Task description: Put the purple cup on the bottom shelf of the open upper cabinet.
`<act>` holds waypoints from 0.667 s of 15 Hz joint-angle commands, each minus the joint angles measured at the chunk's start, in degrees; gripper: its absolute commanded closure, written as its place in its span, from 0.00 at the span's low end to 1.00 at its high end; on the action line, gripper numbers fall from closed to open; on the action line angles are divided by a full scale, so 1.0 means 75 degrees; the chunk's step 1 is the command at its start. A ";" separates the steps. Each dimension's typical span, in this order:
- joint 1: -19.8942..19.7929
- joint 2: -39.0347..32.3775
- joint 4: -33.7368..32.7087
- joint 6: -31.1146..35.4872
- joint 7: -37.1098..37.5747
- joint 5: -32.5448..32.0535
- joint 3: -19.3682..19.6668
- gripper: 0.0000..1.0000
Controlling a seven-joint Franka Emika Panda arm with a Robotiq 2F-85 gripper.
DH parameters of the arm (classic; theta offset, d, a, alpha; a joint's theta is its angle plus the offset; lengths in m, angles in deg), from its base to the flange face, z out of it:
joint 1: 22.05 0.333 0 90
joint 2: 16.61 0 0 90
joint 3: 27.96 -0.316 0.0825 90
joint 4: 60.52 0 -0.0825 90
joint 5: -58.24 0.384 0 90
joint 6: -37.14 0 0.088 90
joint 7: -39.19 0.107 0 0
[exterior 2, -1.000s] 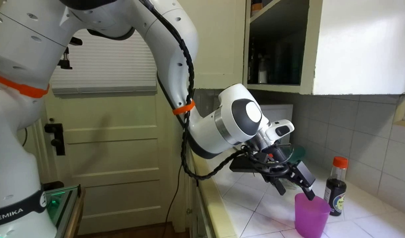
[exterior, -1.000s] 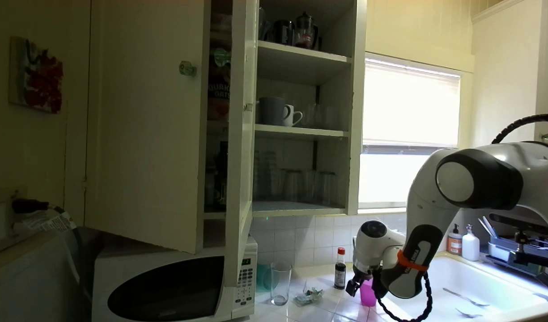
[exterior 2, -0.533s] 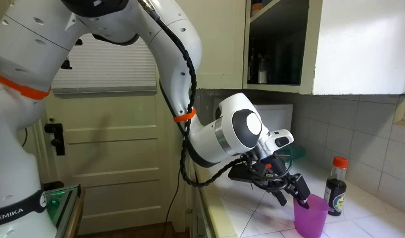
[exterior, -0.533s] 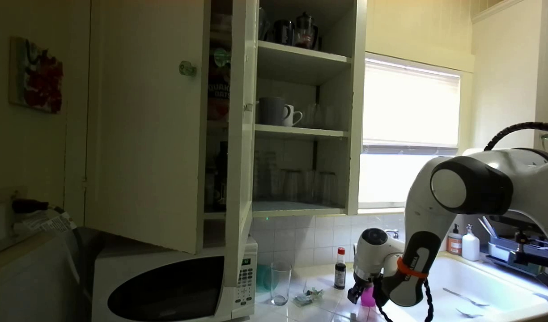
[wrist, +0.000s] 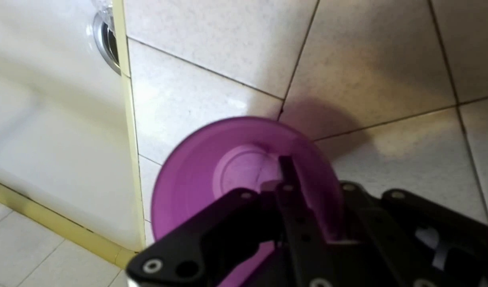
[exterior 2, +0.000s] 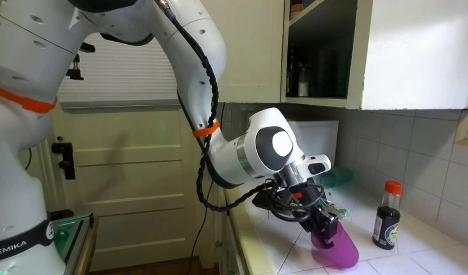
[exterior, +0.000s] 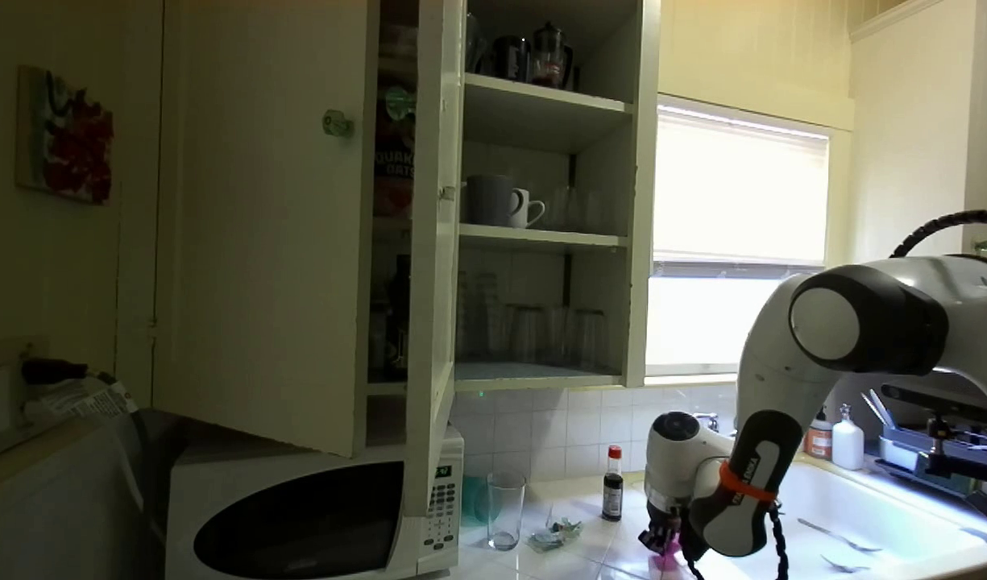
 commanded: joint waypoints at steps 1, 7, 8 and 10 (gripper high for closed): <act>0.0063 0.1123 0.0916 -0.0432 0.0022 -0.0010 0.0065 1.00; 0.0252 0.3107 0.1783 0.0241 -0.0249 -0.1756 0.0596 0.99; 0.0215 0.3492 0.1945 0.0309 -0.0463 -0.1970 0.0539 0.99; 0.0213 0.4138 0.2178 0.0475 -0.1011 -0.2149 0.0373 0.99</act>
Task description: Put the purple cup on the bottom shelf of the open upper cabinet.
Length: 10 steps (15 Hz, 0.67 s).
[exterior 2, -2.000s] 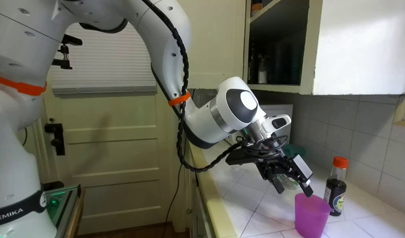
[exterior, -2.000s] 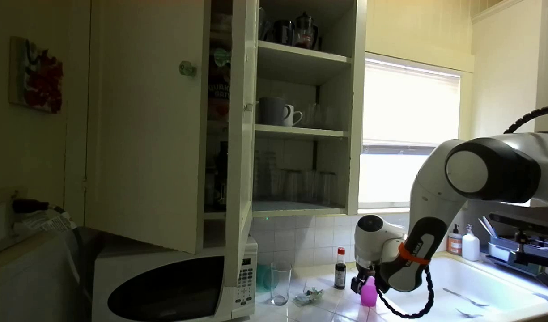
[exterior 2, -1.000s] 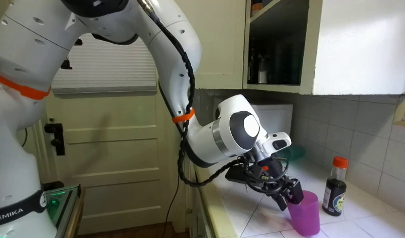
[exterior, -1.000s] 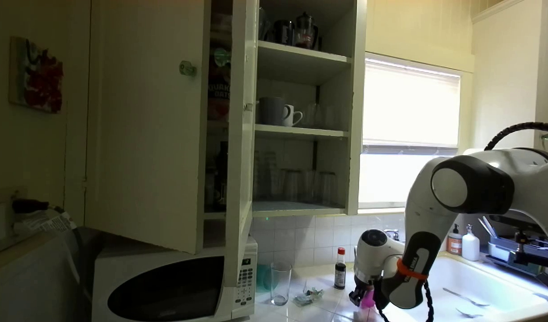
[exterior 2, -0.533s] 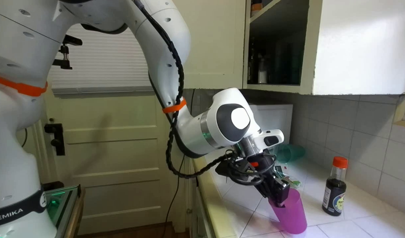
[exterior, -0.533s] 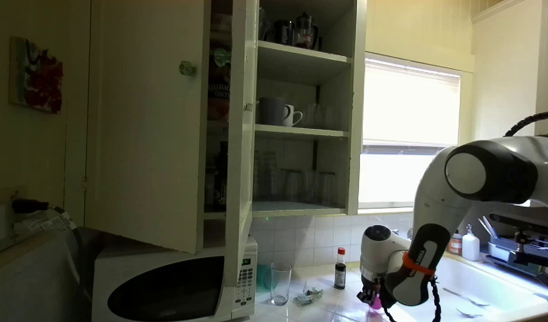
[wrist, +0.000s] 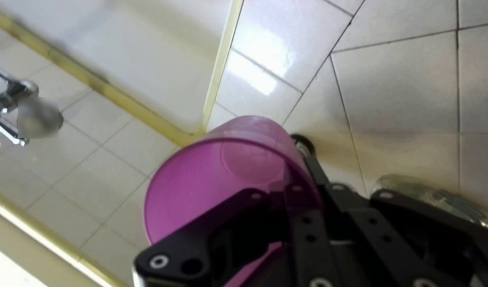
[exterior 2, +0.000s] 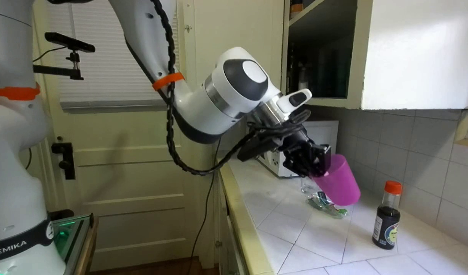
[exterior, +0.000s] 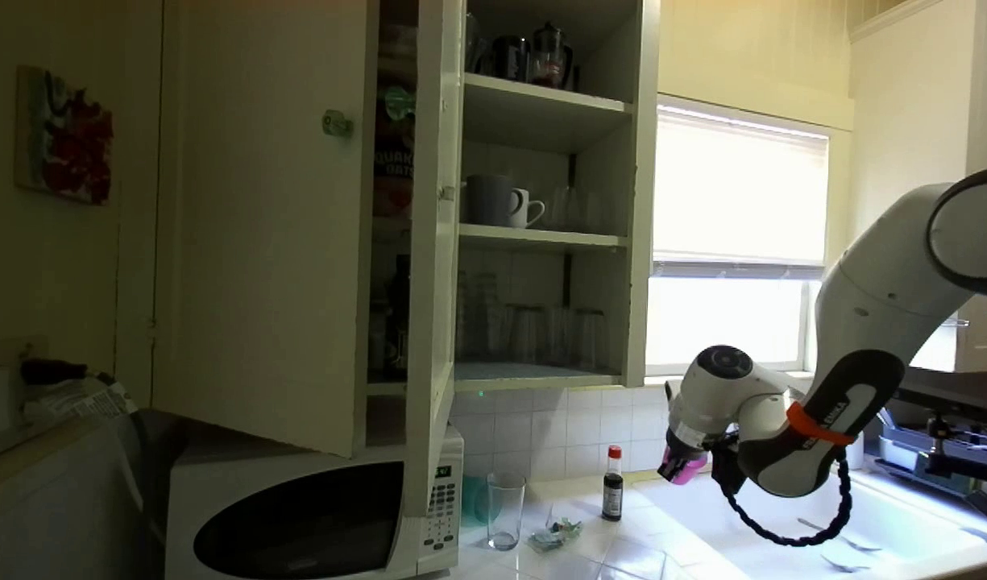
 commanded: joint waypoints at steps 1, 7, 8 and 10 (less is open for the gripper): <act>0.0093 0.1391 0.0807 0.0289 -0.1051 -0.0350 -0.0157 0.99; 0.0853 0.2490 0.1423 0.0612 -0.3946 0.0983 -0.0570 0.99; 0.1122 0.2584 0.1496 0.0478 -0.4525 0.1286 -0.0544 0.99; 0.1964 0.2680 0.1615 0.0288 -0.5618 0.1852 -0.0146 0.99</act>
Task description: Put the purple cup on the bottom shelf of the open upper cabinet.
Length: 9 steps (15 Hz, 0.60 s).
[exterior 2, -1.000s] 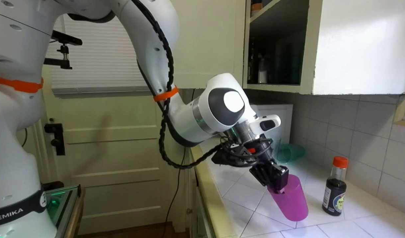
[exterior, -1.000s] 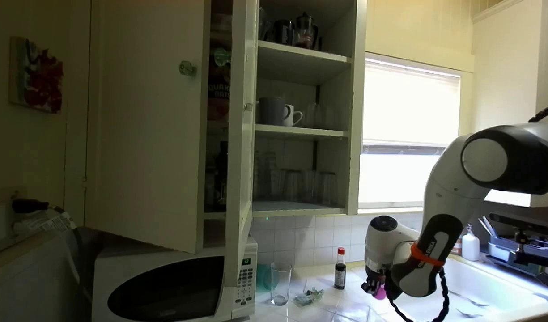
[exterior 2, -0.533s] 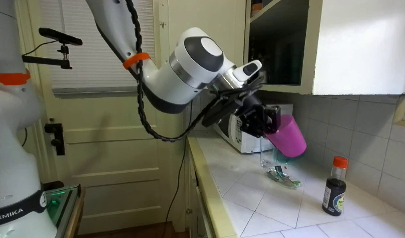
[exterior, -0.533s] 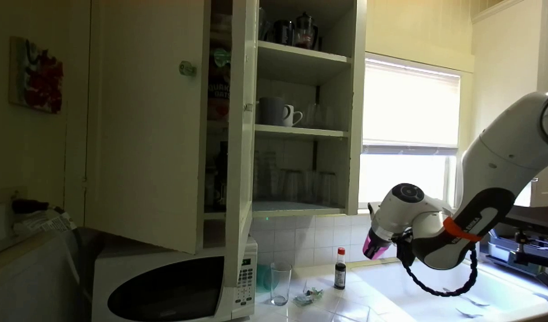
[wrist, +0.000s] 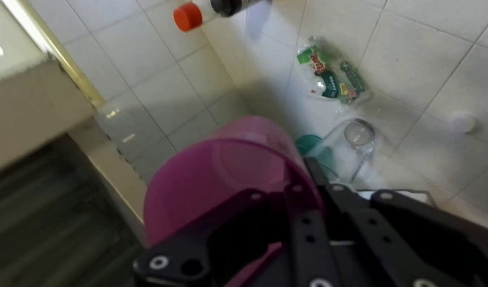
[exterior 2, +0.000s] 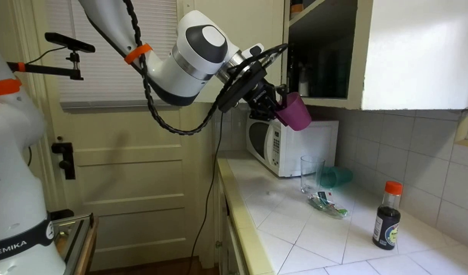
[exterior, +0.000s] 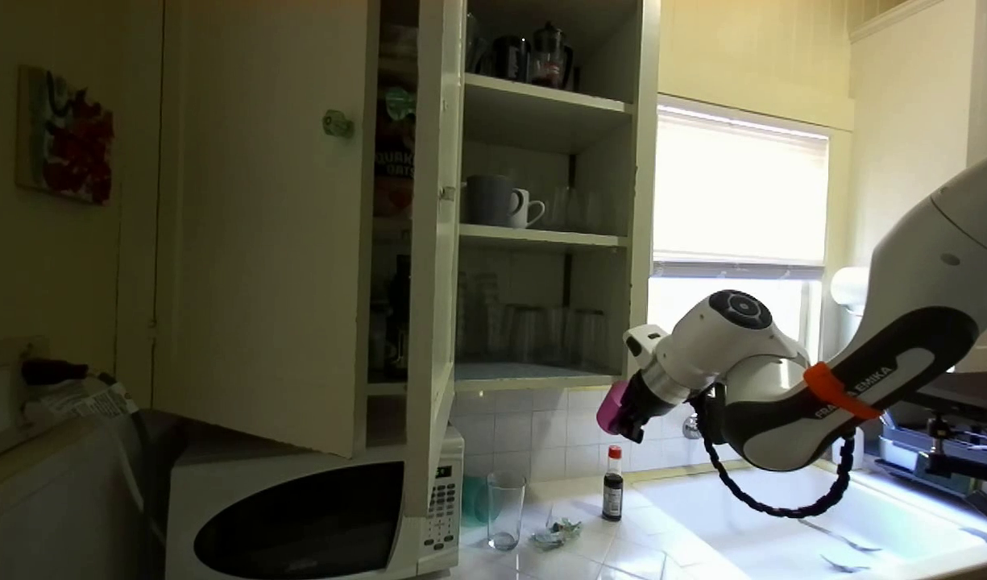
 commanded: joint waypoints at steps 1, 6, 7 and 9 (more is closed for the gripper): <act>0.1343 0.0500 0.0441 -0.0516 -0.2043 0.1044 0.0742 0.99; 0.1758 0.1464 -0.0018 -0.3032 -0.3986 0.1898 0.1372 0.99; 0.1120 0.0868 0.0078 -0.2168 -0.3696 0.2090 0.0571 0.95; 0.1059 0.1229 -0.0038 -0.2631 -0.4020 0.2136 0.0746 0.95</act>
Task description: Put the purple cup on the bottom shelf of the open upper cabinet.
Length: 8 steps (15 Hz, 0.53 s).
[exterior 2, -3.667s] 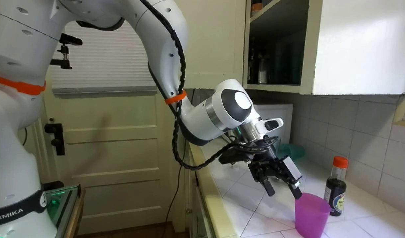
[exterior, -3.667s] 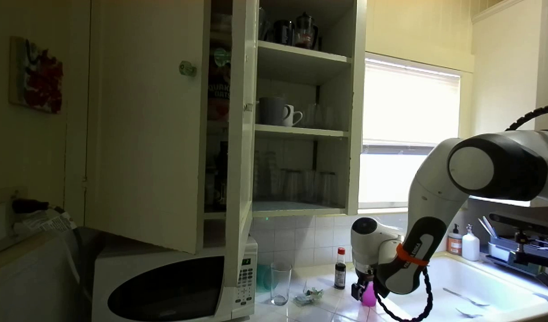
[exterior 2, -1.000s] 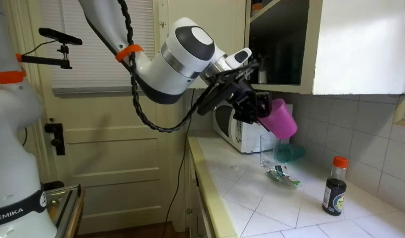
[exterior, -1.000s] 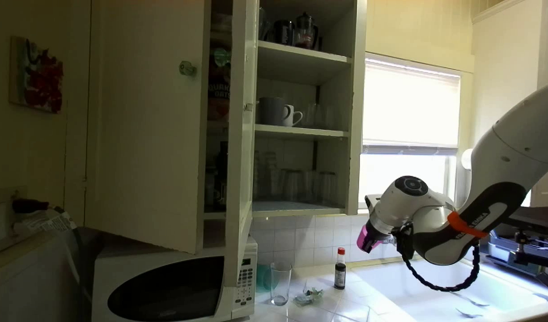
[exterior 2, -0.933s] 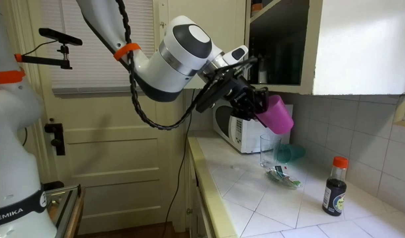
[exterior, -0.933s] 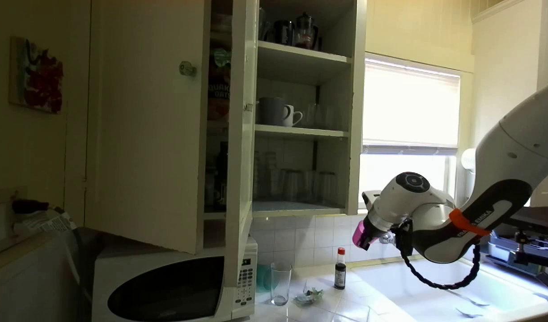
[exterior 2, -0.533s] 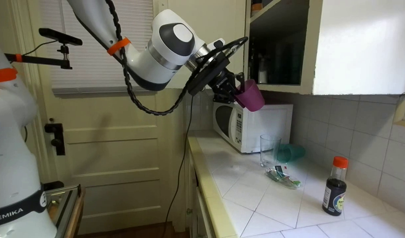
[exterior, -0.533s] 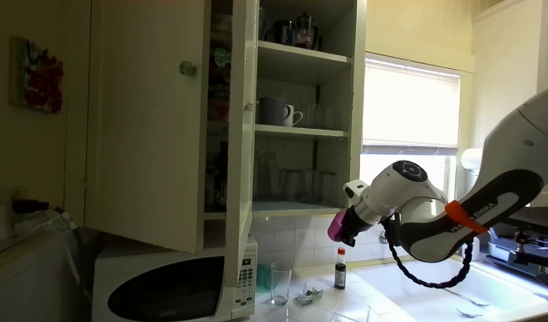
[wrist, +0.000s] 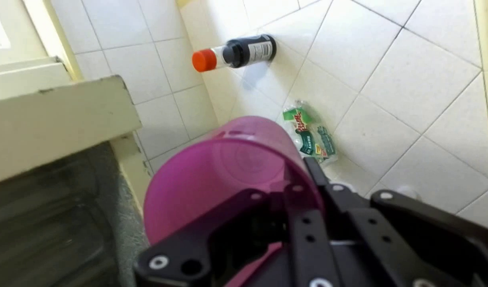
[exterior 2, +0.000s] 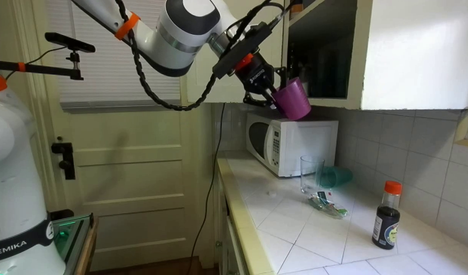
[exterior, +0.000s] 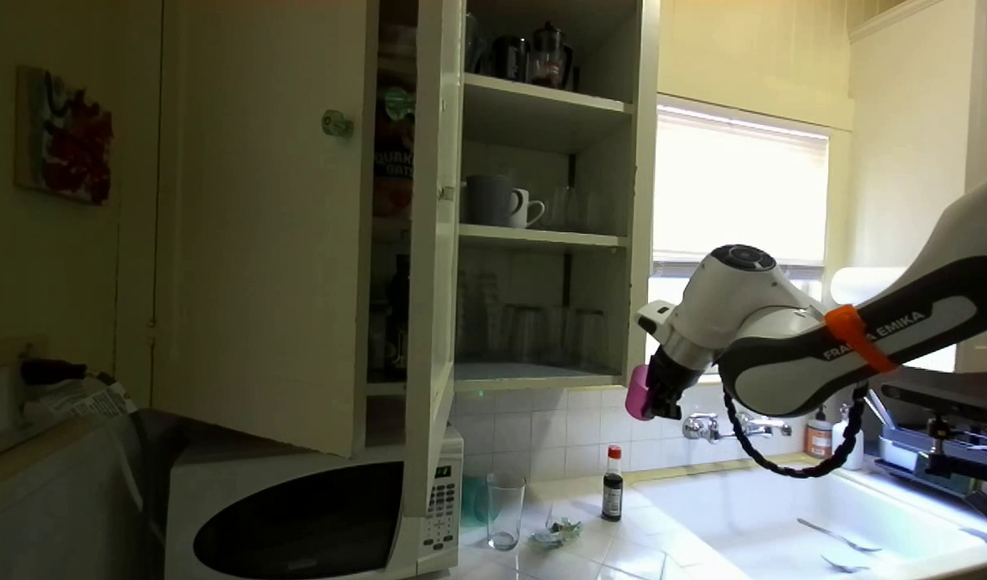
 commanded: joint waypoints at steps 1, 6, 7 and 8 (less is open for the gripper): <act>-0.0664 -0.0011 0.0056 0.0112 -0.0330 0.0421 -0.0578 0.95; -0.0510 -0.0308 -0.0424 -0.0078 -0.0956 0.1103 -0.0634 0.99; -0.0484 -0.0240 -0.0561 -0.0127 -0.1475 0.1473 -0.0637 0.99; -0.0463 -0.0127 -0.0662 -0.0174 -0.2080 0.1823 -0.0634 0.99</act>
